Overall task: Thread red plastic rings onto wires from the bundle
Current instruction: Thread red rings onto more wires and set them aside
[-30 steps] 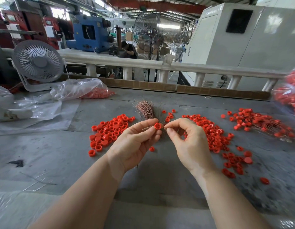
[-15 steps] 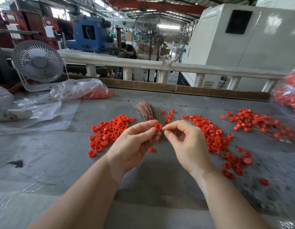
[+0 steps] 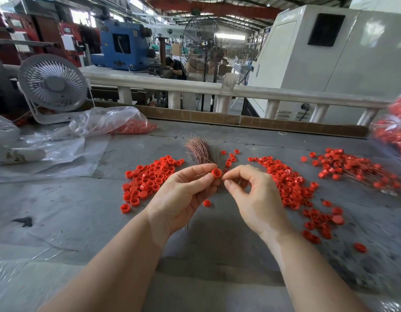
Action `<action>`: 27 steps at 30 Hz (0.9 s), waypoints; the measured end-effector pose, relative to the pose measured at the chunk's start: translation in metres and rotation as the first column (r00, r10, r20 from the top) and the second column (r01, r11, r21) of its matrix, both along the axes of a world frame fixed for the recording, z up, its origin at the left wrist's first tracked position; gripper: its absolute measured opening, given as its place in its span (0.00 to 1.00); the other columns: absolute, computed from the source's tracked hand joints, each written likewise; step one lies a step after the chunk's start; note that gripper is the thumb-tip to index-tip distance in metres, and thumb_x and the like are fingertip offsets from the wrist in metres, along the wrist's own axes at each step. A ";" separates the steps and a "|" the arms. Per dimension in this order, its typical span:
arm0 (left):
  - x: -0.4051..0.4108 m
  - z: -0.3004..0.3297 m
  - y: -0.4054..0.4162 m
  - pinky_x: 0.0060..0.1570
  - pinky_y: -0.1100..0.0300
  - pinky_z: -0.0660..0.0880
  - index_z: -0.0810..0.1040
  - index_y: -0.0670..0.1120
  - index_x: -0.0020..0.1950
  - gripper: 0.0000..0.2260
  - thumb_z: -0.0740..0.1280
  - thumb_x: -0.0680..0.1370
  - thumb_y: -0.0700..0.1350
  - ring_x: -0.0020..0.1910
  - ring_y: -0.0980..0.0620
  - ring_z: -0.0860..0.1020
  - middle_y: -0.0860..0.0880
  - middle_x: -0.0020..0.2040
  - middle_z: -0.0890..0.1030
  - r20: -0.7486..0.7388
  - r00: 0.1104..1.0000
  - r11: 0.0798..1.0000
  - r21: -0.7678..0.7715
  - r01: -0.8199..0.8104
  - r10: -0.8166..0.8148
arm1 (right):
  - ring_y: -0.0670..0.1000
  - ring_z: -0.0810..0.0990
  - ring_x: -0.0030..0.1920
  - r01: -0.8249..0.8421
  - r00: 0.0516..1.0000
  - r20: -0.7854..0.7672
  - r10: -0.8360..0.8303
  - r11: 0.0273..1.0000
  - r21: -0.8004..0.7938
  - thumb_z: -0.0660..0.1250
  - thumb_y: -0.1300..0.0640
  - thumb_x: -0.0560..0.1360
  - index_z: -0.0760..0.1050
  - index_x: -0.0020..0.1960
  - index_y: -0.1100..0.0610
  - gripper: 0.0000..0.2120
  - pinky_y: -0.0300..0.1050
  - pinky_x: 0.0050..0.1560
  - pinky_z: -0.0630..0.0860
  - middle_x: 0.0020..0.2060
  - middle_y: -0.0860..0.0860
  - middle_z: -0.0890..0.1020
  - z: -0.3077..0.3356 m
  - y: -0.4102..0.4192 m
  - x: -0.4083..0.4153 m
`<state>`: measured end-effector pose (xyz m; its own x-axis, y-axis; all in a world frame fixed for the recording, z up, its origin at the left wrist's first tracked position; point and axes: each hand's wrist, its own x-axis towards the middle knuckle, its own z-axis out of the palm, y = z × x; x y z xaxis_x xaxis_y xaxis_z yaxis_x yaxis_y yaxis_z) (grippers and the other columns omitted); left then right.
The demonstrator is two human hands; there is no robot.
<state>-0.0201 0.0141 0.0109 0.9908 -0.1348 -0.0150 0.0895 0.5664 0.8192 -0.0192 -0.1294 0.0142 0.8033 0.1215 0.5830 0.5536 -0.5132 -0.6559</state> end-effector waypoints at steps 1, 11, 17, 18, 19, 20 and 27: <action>0.000 0.000 0.000 0.37 0.66 0.79 0.84 0.43 0.39 0.08 0.67 0.65 0.35 0.34 0.55 0.82 0.45 0.37 0.84 0.001 1.000 1.000 0.001 0.001 -0.001 | 0.45 0.73 0.37 -0.001 1.000 0.002 0.001 1.000 -0.002 0.69 0.67 0.70 0.76 0.37 0.50 0.13 0.40 0.43 0.70 0.32 0.44 0.78 0.000 0.000 0.000; -0.001 0.001 0.001 0.36 0.65 0.79 0.83 0.42 0.41 0.08 0.67 0.65 0.35 0.33 0.54 0.81 0.45 0.36 0.83 -0.015 1.000 1.000 0.000 0.020 -0.020 | 0.42 0.73 0.37 -0.002 0.999 0.034 0.003 1.000 -0.018 0.69 0.68 0.71 0.78 0.38 0.53 0.10 0.37 0.43 0.69 0.33 0.42 0.76 -0.002 -0.002 0.003; 0.000 0.002 0.000 0.37 0.65 0.80 0.82 0.38 0.42 0.09 0.65 0.66 0.33 0.33 0.53 0.82 0.43 0.36 0.83 -0.030 0.999 0.998 -0.061 0.019 -0.021 | 0.41 0.73 0.38 -0.009 0.999 0.054 0.009 1.000 -0.010 0.69 0.67 0.71 0.79 0.39 0.54 0.08 0.33 0.43 0.69 0.35 0.43 0.77 -0.002 -0.003 0.003; 0.000 0.002 0.001 0.37 0.65 0.80 0.81 0.38 0.43 0.09 0.65 0.66 0.33 0.33 0.53 0.82 0.44 0.36 0.83 -0.034 0.999 0.998 -0.061 0.019 -0.021 | 0.41 0.73 0.38 -0.008 0.998 0.056 0.009 1.000 -0.007 0.69 0.66 0.71 0.80 0.39 0.54 0.08 0.34 0.43 0.69 0.35 0.43 0.77 -0.002 -0.002 0.003; -0.001 0.002 0.001 0.37 0.65 0.80 0.81 0.38 0.44 0.09 0.65 0.66 0.33 0.33 0.53 0.82 0.44 0.36 0.83 -0.036 0.999 0.998 -0.056 0.020 -0.022 | 0.41 0.74 0.39 -0.010 0.998 0.057 0.010 1.000 -0.005 0.69 0.66 0.71 0.80 0.40 0.54 0.08 0.34 0.44 0.69 0.35 0.44 0.78 -0.002 -0.002 0.003; -0.001 0.002 0.001 0.37 0.65 0.80 0.81 0.38 0.44 0.09 0.66 0.66 0.34 0.33 0.54 0.82 0.44 0.36 0.83 -0.038 0.999 0.999 -0.045 0.022 -0.024 | 0.42 0.74 0.39 -0.013 0.998 0.056 0.013 1.000 -0.003 0.69 0.66 0.71 0.80 0.40 0.54 0.08 0.35 0.44 0.69 0.35 0.44 0.78 -0.002 -0.002 0.003; -0.002 0.003 0.002 0.37 0.66 0.79 0.81 0.39 0.45 0.08 0.64 0.69 0.33 0.31 0.55 0.81 0.44 0.35 0.82 -0.038 0.999 1.000 -0.007 0.028 -0.028 | 0.42 0.73 0.38 -0.018 1.000 0.018 0.018 1.000 -0.006 0.69 0.66 0.72 0.80 0.40 0.55 0.07 0.34 0.44 0.69 0.34 0.42 0.76 -0.003 -0.001 0.004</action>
